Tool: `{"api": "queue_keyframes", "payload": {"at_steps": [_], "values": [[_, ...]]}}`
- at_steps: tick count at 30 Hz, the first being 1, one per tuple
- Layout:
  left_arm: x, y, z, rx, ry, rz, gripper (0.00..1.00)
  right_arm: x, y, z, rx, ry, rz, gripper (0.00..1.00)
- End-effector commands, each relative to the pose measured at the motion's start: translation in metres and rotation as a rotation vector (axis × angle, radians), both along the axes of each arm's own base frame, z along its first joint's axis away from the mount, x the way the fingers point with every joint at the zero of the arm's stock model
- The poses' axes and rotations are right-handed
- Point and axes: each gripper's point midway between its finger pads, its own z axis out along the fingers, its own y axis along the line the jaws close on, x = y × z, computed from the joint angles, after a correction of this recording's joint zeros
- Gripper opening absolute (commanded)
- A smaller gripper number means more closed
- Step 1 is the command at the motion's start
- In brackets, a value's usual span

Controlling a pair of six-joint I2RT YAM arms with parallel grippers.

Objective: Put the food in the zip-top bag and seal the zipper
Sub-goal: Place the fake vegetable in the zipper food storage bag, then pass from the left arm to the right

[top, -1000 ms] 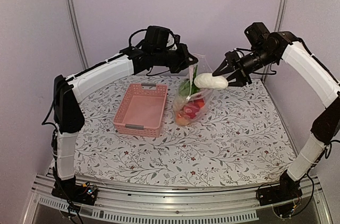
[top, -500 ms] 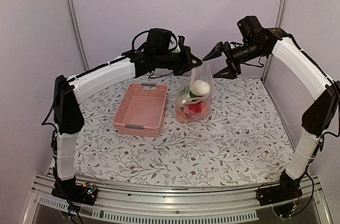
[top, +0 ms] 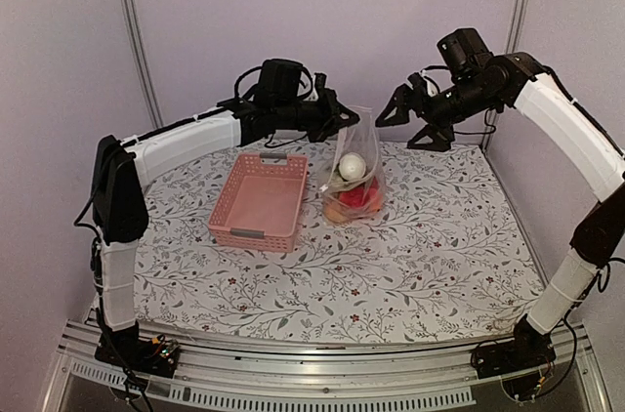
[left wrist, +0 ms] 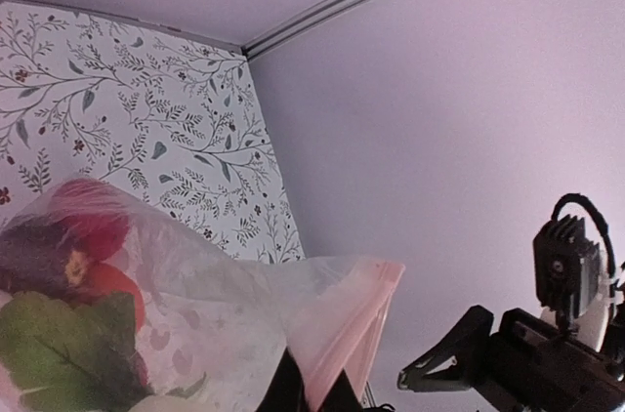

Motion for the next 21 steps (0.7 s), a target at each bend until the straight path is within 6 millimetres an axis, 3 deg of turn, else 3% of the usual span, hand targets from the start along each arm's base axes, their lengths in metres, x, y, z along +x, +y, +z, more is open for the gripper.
{"api": "queue_keyframes", "payload": {"at_steps": [1,7,14,16,18,21], "values": [[-0.010,-0.009,0.033,-0.051,-0.072,-0.052,0.03,0.008,-0.003,-0.039,-0.155,-0.093,0.075,0.84],[-0.014,-0.013,0.033,-0.021,-0.093,-0.079,0.04,0.031,0.001,-0.027,-0.156,-0.177,0.027,0.60],[-0.013,-0.015,0.026,0.025,-0.105,-0.096,0.09,0.050,0.026,-0.038,-0.102,-0.131,0.056,0.45],[-0.010,-0.014,0.025,0.051,-0.119,-0.092,0.10,0.055,0.025,-0.045,-0.130,-0.101,0.040,0.34],[-0.007,-0.012,0.027,0.084,-0.148,-0.084,0.11,0.055,0.025,-0.046,-0.140,-0.084,0.030,0.16],[-0.002,-0.002,0.029,0.174,-0.206,-0.052,0.18,0.048,0.026,-0.040,-0.075,-0.021,0.025,0.01]]}}
